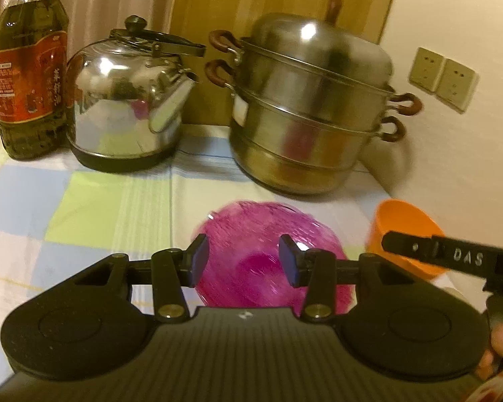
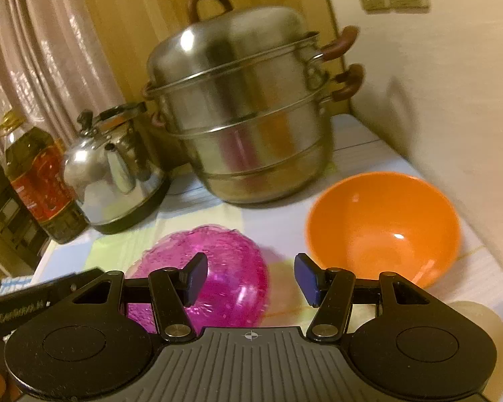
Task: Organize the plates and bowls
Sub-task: 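Move both grippers to the rim of the stacked cream bowls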
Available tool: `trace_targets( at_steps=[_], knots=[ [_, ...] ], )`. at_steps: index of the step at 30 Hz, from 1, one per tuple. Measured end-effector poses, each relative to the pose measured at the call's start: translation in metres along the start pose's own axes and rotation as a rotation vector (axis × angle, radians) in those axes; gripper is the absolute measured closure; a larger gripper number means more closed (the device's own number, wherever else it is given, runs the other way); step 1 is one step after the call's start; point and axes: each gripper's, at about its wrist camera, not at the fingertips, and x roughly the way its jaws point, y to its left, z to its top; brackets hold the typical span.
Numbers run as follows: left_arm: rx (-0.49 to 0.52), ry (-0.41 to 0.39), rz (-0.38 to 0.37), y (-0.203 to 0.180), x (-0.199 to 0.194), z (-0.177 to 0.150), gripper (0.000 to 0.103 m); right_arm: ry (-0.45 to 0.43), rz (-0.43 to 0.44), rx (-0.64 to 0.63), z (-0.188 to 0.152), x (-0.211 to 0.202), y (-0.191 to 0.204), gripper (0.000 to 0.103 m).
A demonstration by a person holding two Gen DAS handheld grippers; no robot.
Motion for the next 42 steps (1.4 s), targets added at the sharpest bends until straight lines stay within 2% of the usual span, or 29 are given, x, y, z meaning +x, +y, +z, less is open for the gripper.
trace_targets(
  at_steps=[10,21,27,32,42],
  knots=[
    [-0.028,0.026,-0.043,-0.027,-0.030,-0.028,0.061,-0.013,-0.091,-0.004,-0.012,-0.054,-0.017,0.045],
    [0.042,0.119,-0.083,-0.078,-0.041,-0.050,0.061,0.001,-0.195,0.014,-0.041,-0.109,-0.056,0.045],
    [0.078,0.153,-0.104,-0.095,-0.047,-0.050,0.061,0.000,-0.220,0.034,-0.043,-0.121,-0.067,0.045],
    [0.071,0.133,-0.131,-0.105,-0.047,-0.045,0.061,-0.002,-0.219,0.010,-0.045,-0.126,-0.066,0.045],
    [0.029,0.172,-0.200,-0.128,-0.009,-0.057,0.062,0.039,-0.216,0.021,-0.043,-0.121,-0.095,0.045]
  ],
)
